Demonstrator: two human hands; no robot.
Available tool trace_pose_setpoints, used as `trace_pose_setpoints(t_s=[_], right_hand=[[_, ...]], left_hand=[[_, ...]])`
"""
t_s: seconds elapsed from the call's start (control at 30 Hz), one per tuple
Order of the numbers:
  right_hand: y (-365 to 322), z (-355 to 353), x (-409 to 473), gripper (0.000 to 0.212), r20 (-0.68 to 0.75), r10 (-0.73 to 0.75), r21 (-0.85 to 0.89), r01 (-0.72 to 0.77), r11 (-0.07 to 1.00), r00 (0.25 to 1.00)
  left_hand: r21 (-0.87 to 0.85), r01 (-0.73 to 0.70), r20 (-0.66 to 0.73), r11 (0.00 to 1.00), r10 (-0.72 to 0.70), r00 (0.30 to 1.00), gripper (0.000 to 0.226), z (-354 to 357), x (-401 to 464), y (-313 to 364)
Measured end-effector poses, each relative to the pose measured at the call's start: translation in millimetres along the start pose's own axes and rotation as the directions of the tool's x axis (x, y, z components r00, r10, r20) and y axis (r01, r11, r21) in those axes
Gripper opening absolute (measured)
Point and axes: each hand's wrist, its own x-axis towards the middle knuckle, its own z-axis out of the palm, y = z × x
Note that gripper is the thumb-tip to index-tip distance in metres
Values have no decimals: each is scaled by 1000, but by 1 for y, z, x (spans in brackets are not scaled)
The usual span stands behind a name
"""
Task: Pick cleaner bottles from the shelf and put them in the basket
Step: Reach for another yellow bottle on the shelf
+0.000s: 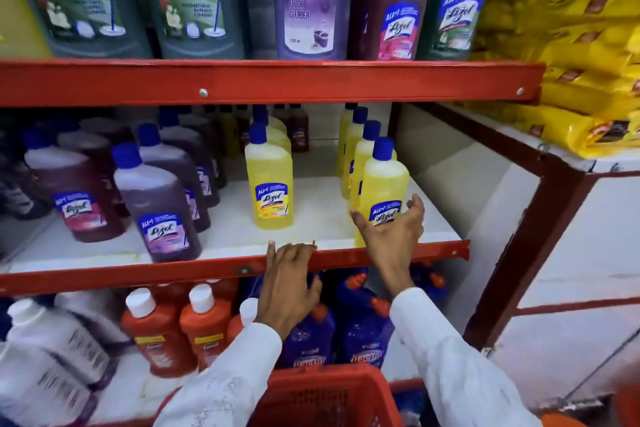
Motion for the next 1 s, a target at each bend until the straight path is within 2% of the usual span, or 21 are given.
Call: trace_pose_setpoints(t_s=[0.07, 0.2, 0.27, 0.33, 0.4, 0.47, 0.5, 0.53, 0.57, 0.6, 0.67, 0.73, 0.83, 0.93, 1.0], right_hand=[[7, 5, 18, 112, 91, 13, 72, -19, 997, 996], [8, 6, 41, 89, 191, -49, 143, 21, 990, 980], [5, 4, 47, 82, 230, -52, 281, -15, 960, 972], [1, -1, 51, 71, 279, -88, 515, -72, 854, 956], [-4, -10, 57, 62, 396, -199, 737, -181, 651, 896], [-14, -19, 58, 72, 583, -329, 793, -434, 427, 742], [-17, -23, 58, 77, 640, -381, 767, -527, 366, 667], [-20, -27, 57, 78, 660, -401, 752, -557, 353, 636], [-21, -30, 55, 75, 657, -390, 754, -542, 372, 645], [-22, -32, 53, 69, 623, -337, 768, -470, 435, 706], [-24, -35, 48, 57, 452, -170, 738, -261, 622, 875], [-22, -34, 46, 66, 271, -25, 647, -163, 745, 962], [-16, -27, 47, 81, 122, 88, 518, -140, 844, 989], [-11, -17, 48, 87, 17, 57, 352, -59, 934, 998], [-6, -9, 45, 90, -12, 6, 289, -2, 957, 1000]], left_hand=[[8, 15, -6, 1000, -15, 1000, 55, 6, 1, 1], [-44, 47, -53, 998, -49, 997, 50, 11, 3, 1], [-74, 53, -62, 996, -58, 996, 52, 13, 4, 0], [-97, 57, -68, 994, -63, 996, 53, 15, 4, -1], [-107, 64, -68, 992, -71, 995, 53, 17, 5, -1], [-104, 72, -67, 992, -80, 995, 53, 17, 5, -2], [-101, 72, -65, 992, -79, 995, 54, 17, 6, -2], [-101, 70, -61, 992, -76, 995, 54, 17, 6, -2], [-105, 66, -59, 992, -73, 996, 55, 17, 5, -2], [-111, 63, -56, 992, -69, 996, 55, 15, 5, -2], [-112, 61, -51, 992, -67, 996, 55, 13, 5, -1], [-107, 65, -44, 992, -70, 997, 55, 11, 6, 0], [-115, 80, -22, 990, -83, 996, 57, 9, 6, 1], [-113, 86, -14, 990, -88, 996, 58, 8, 6, 1], [-112, 92, -12, 989, -93, 996, 58, 6, 5, 4]])
